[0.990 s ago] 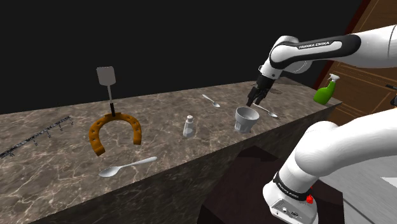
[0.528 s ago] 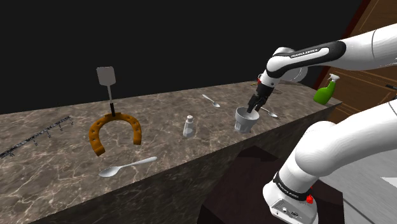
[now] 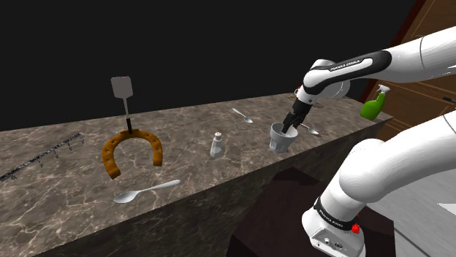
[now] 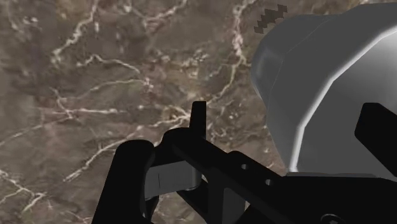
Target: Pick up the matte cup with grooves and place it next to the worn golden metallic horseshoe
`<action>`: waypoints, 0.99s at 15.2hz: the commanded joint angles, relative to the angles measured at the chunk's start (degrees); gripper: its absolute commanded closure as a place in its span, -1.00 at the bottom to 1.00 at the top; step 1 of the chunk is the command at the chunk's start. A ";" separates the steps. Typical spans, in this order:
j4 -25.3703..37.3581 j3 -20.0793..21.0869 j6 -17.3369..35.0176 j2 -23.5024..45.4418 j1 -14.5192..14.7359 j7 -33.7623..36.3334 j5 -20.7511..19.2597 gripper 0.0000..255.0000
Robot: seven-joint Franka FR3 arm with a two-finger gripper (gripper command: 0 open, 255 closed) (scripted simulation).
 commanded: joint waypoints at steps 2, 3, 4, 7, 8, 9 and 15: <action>-0.01 0.00 0.02 0.00 0.00 0.00 0.00 -1.00; -0.01 0.00 0.02 0.00 0.00 0.00 0.00 1.00; -0.01 0.00 0.02 0.00 0.00 0.00 0.00 1.00; -0.01 0.00 0.02 0.00 0.00 0.00 0.00 1.00; -0.01 0.00 0.01 0.00 0.00 0.01 0.00 1.00; -0.03 0.00 0.02 -0.01 -0.01 0.00 -0.01 1.00; 1.25 1.06 -2.81 -1.64 -0.44 0.79 -0.20 1.00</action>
